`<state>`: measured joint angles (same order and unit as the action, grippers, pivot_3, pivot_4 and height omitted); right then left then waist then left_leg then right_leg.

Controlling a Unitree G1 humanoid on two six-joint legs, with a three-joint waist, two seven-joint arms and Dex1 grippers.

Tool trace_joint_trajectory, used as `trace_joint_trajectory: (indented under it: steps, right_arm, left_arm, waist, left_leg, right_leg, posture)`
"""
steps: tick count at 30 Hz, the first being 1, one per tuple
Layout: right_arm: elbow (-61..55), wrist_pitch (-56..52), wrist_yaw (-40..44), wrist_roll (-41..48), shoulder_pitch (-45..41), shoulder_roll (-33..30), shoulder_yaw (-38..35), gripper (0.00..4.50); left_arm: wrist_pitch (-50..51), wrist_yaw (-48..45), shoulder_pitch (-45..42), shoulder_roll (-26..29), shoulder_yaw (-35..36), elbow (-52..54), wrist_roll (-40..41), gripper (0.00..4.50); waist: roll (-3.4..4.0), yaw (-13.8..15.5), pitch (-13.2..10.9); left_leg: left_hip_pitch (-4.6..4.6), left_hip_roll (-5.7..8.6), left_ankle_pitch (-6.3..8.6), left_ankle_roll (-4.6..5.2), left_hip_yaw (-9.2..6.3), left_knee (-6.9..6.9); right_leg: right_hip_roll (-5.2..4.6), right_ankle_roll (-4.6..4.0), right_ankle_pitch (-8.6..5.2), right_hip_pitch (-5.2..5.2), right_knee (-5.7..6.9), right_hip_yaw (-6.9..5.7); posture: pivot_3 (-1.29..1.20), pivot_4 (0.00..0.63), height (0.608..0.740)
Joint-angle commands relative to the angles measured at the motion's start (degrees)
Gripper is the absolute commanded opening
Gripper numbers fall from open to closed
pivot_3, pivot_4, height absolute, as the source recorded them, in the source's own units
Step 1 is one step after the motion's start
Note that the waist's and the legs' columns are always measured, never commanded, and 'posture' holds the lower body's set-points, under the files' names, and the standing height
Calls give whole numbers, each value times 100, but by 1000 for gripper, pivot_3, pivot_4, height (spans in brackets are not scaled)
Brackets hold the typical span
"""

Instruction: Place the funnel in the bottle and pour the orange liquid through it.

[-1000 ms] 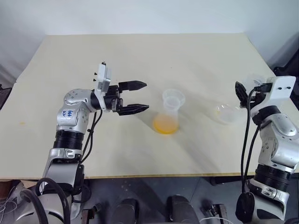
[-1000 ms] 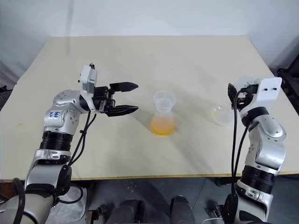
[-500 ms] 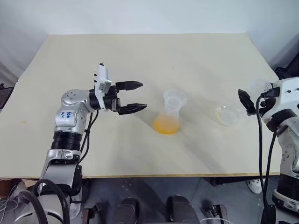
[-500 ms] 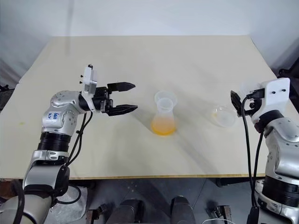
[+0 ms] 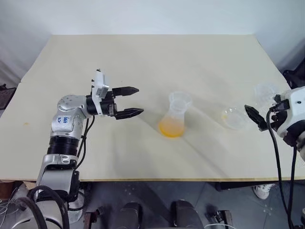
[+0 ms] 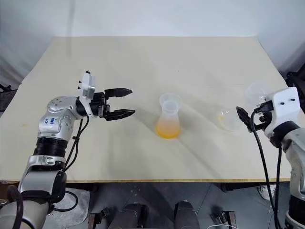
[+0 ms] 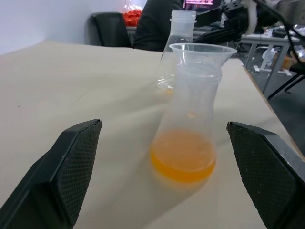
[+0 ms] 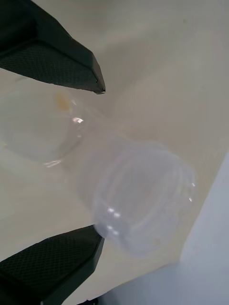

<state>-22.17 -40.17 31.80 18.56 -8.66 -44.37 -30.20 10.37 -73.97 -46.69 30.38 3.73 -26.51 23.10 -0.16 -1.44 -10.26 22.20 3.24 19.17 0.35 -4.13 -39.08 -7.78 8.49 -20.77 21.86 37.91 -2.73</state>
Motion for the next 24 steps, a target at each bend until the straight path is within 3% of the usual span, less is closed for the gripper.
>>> trace_joint_trajectory:
  steps: [1, 8, 13, 19, 24]
  right_arm:
    - [-219, -14, 303, 129, 265, -406, -524, 4485]
    - [-220, 335, 1575, 533, 1255, -924, -1144, 4485]
    - [-167, 1046, 2971, 1621, 1424, -677, -1503, 4485]
    - [802, 2039, 3927, 1425, 1420, -781, -843, 4485]
    - [1249, 2480, 4024, 1284, 1166, -800, -399, 4485]
  left_arm:
    - [-59, -244, 159, 267, 198, 5, 113, 4500]
    - [102, -451, 646, 649, 437, 403, 329, 4500]
    - [550, -426, 1412, 973, 847, 1157, 753, 4500]
    - [503, -420, 1911, 1082, 1044, 1258, 806, 4500]
    - [446, -503, 1949, 1088, 1107, 1184, 858, 4500]
  waist:
    - [0, -1, 0]
    - [-1, 3, 0]
    - [0, -13, 0]
    - [-3, 33, -1]
    - [-3, 91, 0]
  left_leg:
    - [-1, 0, 0, 0, 0, 1]
    - [-6, -5, 0, 1, -4, 0]
    - [-11, -13, 1, 1, -2, 1]
    - [-18, -16, 1, 3, -4, -2]
    - [-17, -14, 1, 3, -2, -3]
  right_leg:
    - [0, 0, 0, -1, 0, 0]
    - [4, 0, 0, -19, -14, -5]
    - [5, 0, 0, -27, -23, -4]
    - [8, 0, 0, -45, -39, -5]
    - [5, 0, 0, -43, -41, -5]
  posture:
    - [0, 150, 740]
    - [0, 150, 740]
    - [0, 150, 740]
    - [0, 150, 740]
    - [0, 150, 740]
